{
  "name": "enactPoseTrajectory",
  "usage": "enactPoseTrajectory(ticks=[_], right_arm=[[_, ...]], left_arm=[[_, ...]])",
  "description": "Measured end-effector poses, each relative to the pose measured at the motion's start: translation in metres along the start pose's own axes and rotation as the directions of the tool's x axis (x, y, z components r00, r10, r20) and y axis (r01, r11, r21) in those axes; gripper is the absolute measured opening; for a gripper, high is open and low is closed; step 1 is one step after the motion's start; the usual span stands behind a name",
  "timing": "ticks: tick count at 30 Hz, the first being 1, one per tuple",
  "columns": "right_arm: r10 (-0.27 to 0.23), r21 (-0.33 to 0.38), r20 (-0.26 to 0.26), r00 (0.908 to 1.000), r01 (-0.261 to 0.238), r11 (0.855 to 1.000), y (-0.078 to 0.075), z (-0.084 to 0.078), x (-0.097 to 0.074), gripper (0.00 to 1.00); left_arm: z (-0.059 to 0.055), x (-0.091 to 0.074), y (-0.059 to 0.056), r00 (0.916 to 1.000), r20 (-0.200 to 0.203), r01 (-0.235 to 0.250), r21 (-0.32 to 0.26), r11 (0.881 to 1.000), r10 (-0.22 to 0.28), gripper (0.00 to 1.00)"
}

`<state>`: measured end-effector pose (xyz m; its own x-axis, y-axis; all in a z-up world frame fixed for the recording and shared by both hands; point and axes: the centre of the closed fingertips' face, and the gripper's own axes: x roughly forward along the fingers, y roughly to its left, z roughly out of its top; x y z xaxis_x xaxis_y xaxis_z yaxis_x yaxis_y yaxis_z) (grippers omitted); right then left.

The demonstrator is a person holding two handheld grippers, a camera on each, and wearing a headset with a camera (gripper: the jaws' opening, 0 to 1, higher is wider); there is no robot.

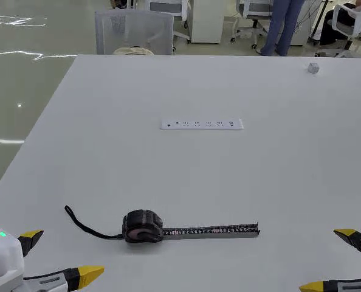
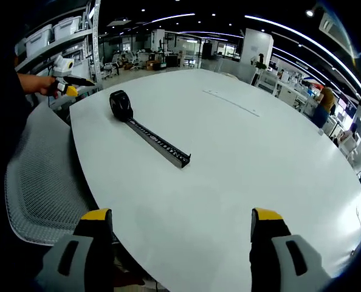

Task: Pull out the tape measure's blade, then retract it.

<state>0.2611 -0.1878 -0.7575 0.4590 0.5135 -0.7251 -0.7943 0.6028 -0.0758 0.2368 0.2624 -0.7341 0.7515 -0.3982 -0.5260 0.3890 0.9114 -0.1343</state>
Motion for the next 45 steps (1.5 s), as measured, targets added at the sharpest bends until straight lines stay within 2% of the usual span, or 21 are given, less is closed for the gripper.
enactPoseTrajectory(ticks=[3, 6, 10, 11, 12, 14, 16, 26, 38, 45], right_arm=[[0.019, -0.025, -0.006, 0.9998, -0.019, 1.0, 0.0, 0.008, 0.0, 0.97], [0.042, -0.069, -0.03, 0.9987, -0.044, 0.997, -0.002, 0.014, 0.002, 0.96], [0.072, -0.113, -0.059, 0.9956, -0.078, 0.991, -0.007, 0.019, 0.005, 0.95], [0.099, -0.127, -0.079, 0.9919, -0.109, 0.986, -0.005, 0.019, 0.006, 0.94], [0.106, -0.137, -0.092, 0.9901, -0.118, 0.984, -0.005, 0.02, 0.006, 0.93], [0.094, -0.185, -0.105, 0.99, -0.112, 0.976, -0.011, 0.024, 0.009, 0.93], [0.108, -0.199, -0.122, 0.9866, -0.131, 0.971, -0.012, 0.026, 0.011, 0.93], [0.144, -0.3, -0.18, 0.973, -0.194, 0.934, -0.019, 0.047, 0.024, 0.9], [0.188, -0.36, -0.243, 0.9516, -0.268, 0.894, -0.017, 0.06, 0.039, 0.84], [0.222, -0.379, -0.277, 0.9349, -0.318, 0.869, -0.012, 0.065, 0.05, 0.81]], left_arm=[[0.005, 0.002, -0.002, 0.9999, 0.009, -0.008, 0.008, 1.0, 0.008, 1.0], [0.005, 0.006, 0.0, 0.9995, -0.004, -0.03, 0.002, 1.0, 0.03, 1.0], [0.012, 0.007, -0.004, 0.9986, 0.024, -0.046, -0.008, 0.999, 0.046, 1.0], [0.013, 0.008, -0.006, 0.9986, 0.026, -0.045, -0.016, 0.999, 0.045, 1.0], [0.014, 0.009, -0.008, 0.9988, 0.025, -0.041, -0.02, 0.999, 0.042, 1.0], [0.014, 0.011, -0.014, 0.9992, 0.023, -0.032, -0.017, 0.999, 0.032, 1.0], [0.014, 0.012, -0.02, 0.9995, 0.017, -0.028, -0.001, 1.0, 0.028, 1.0], [0.017, 0.021, -0.03, 0.9993, 0.013, -0.034, -0.01, 0.999, 0.034, 1.0], [0.018, 0.034, -0.037, 0.9978, 0.025, -0.06, -0.048, 0.997, 0.061, 1.0], [0.019, 0.042, -0.049, 0.9977, 0.018, -0.064, -0.03, 0.997, 0.065, 1.0]])
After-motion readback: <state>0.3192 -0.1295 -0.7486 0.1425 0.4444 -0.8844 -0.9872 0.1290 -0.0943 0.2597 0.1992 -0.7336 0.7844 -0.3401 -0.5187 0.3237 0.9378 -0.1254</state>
